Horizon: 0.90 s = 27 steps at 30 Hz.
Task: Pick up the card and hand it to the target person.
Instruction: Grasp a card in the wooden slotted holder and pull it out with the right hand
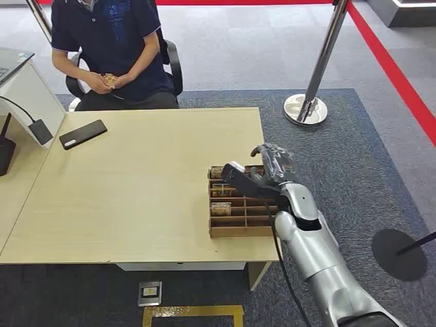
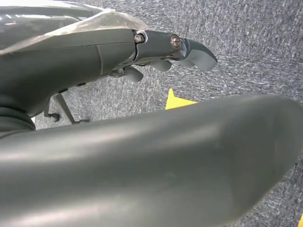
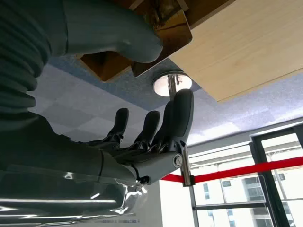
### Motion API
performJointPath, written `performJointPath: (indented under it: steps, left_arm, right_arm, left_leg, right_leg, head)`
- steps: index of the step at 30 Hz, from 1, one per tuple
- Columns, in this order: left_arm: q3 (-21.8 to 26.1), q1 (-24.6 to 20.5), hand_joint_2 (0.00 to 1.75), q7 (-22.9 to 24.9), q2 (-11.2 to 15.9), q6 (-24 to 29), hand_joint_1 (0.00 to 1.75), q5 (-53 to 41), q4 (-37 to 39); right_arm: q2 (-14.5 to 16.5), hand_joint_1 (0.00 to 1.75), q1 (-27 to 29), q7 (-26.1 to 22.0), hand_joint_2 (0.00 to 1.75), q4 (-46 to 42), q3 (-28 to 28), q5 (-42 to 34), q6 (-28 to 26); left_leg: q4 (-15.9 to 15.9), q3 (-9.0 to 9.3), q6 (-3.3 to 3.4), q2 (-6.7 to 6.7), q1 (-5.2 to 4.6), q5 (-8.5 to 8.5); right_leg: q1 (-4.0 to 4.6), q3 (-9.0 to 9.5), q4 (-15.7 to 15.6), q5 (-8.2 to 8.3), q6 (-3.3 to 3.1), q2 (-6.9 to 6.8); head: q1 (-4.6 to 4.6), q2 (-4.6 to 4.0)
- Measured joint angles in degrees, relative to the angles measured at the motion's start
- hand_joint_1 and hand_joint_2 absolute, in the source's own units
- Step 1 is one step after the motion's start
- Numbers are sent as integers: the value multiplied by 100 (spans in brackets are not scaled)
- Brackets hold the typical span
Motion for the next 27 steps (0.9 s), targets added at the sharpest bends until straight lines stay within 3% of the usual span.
performJointPath:
  steps: [27]
  left_arm:
    - [0, 0, 0, 9, -1, 1, 0, -3, 2]
  right_arm:
    - [-8, 91, -5, -10, 175, 161, -1, -70, 45]
  left_leg:
    - [0, -1, 0, 0, 0, 0]
  right_leg:
    - [0, 0, 0, 0, 0, 0]
  head:
    - [1, 0]
